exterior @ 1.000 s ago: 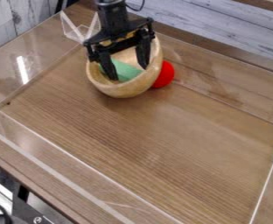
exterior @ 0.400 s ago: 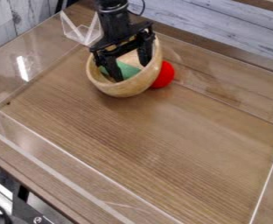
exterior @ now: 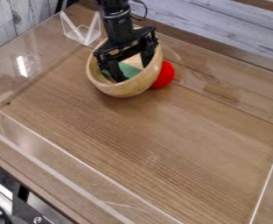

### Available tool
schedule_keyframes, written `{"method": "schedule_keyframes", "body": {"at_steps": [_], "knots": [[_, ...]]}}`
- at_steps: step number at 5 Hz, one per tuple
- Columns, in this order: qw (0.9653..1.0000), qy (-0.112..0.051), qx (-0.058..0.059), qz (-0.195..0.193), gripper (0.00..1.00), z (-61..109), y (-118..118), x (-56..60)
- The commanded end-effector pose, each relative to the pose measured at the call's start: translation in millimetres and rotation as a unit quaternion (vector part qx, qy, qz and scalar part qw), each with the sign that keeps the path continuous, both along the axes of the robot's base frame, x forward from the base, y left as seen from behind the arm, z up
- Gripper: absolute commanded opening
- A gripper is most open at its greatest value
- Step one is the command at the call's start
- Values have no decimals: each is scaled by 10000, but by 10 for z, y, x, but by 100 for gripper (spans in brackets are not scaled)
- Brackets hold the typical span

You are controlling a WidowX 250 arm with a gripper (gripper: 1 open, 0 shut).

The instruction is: Remove the green block from the brown bowl and put it on the table

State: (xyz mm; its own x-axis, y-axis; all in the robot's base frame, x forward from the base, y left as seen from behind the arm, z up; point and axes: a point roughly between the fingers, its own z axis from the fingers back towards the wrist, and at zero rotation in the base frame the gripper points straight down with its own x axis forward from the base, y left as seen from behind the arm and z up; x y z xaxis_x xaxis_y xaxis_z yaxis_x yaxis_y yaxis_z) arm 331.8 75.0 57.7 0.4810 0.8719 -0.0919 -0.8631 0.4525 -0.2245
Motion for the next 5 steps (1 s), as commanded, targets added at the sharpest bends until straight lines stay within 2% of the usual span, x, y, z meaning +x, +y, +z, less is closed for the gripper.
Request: {"method": "schedule_keyframes", "body": {"at_steps": [1, 3, 4, 5], "knots": [[9994, -302, 99, -161, 100, 76, 43, 102], [9995, -277, 134, 32, 100, -55, 81, 38], [9995, -258, 156, -9, 0, -73, 91, 61], [9996, -255, 142, -20, 0, -40, 130, 98]]}}
